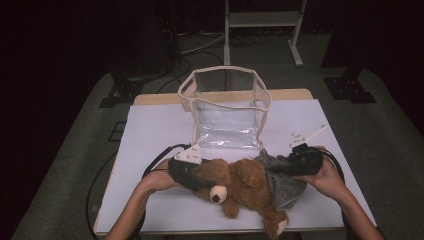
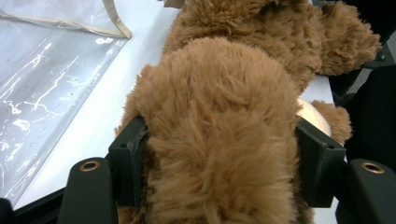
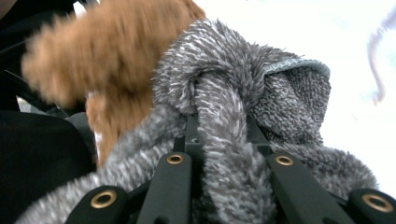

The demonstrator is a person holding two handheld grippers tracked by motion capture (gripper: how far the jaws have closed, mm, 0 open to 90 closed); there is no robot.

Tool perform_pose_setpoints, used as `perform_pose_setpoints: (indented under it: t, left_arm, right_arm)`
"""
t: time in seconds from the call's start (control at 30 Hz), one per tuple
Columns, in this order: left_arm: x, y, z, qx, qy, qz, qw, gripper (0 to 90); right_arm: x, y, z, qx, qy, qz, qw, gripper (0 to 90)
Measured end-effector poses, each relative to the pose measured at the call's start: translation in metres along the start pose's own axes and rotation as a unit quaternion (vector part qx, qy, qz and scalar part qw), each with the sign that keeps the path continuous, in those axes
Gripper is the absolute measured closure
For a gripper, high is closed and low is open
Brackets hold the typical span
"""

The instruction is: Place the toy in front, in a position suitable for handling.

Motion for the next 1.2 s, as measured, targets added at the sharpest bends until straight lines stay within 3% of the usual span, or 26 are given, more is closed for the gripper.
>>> perform_pose_setpoints:
  t: [0.2, 0.3, 0.47, 0.5, 0.53, 0.57, 0.67, 0.77, 0.8, 0.83, 0.9, 0.93, 0.97, 1.0, 1.1, 1.2]
  left_arm:
    - [-0.001, 0.001, 0.0, 0.002, 0.003, 0.004, 1.0, 31.9]
    - [-0.001, 0.002, 0.001, 0.006, 0.005, 0.004, 1.0, 31.8]
    - [0.002, 0.004, 0.001, 0.015, 0.003, 0.008, 0.9998, 31.7]
    - [0.002, 0.004, 0.001, 0.015, 0.003, 0.008, 0.9998, 31.7]
    - [0.003, 0.005, 0.002, 0.017, 0.001, 0.009, 0.9998, 31.6]
    - [0.003, 0.005, 0.002, 0.019, 0.002, 0.009, 0.9998, 31.6]
    - [0.003, 0.006, 0.002, 0.019, 0.001, 0.011, 0.9998, 31.5]
    - [0.002, 0.007, 0.002, 0.017, 0.002, 0.008, 0.9998, 31.4]
    - [0.002, 0.007, 0.002, 0.019, 0.002, 0.012, 0.9997, 31.4]
    - [0.002, 0.007, 0.002, 0.019, 0.002, 0.012, 0.9997, 31.3]
    - [0.002, 0.006, 0.002, 0.016, 0.005, 0.012, 0.9998, 31.4]
    - [0.001, 0.005, 0.002, 0.013, 0.007, 0.011, 0.9998, 31.3]
    - [0.001, 0.005, 0.002, 0.013, 0.007, 0.011, 0.9998, 31.3]
    - [0.001, 0.004, 0.002, 0.008, 0.01, 0.008, 0.9999, 31.2]
    - [0.0, 0.003, 0.001, 0.004, 0.008, 0.008, 0.9999, 30.8]
    - [0.001, 0.003, -0.002, -0.005, 0.01, 0.004, 0.9999, 26.4]
  right_arm:
    - [-0.014, -0.037, -0.025, -0.005, -0.018, 0.043, 0.9989, 77.0]
    - [-0.015, -0.038, -0.039, -0.019, -0.022, 0.049, 0.9984, 77.0]
    - [0.001, -0.004, -0.06, -0.049, -0.02, 0.013, 0.9985, 77.0]
    - [0.001, -0.004, -0.06, -0.049, -0.02, 0.013, 0.9985, 77.0]
    - [0.012, 0.019, -0.064, -0.058, -0.009, -0.013, 0.9982, 77.0]
    - [0.017, 0.028, -0.064, -0.06, -0.005, -0.021, 0.9979, 77.0]
    - [0.035, 0.06, -0.055, -0.056, 0.007, -0.06, 0.9966, 77.0]
    - [0.051, 0.087, -0.029, -0.03, 0.021, -0.089, 0.9954, 77.0]
    - [0.054, 0.093, -0.018, -0.019, 0.028, -0.09, 0.9954, 77.0]
    - [0.054, 0.093, -0.018, -0.019, 0.028, -0.09, 0.9954, 77.0]
    - [0.057, 0.1, 0.01, 0.009, 0.036, -0.098, 0.9945, 76.9]
    - [0.055, 0.098, 0.03, 0.033, 0.039, -0.098, 0.9939, 76.9]
    - [0.055, 0.098, 0.03, 0.033, 0.039, -0.098, 0.9939, 76.9]
    - [0.049, 0.086, 0.049, 0.063, 0.032, -0.092, 0.9933, 76.8]
    - [0.045, 0.073, 0.053, 0.067, 0.038, -0.076, 0.9941, 76.9]
    - [0.035, 0.056, 0.04, 0.048, 0.027, -0.058, 0.9968, 77.1]
Point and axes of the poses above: each handheld gripper's, and its own axes: z roughly forward along the jaws, y roughly out of its top, x roughly to its left, the point moved 6 cm from there along z, roughly forward along the jaws, and after that the axes turned 7 degrees about z, right-handed, at the moved point
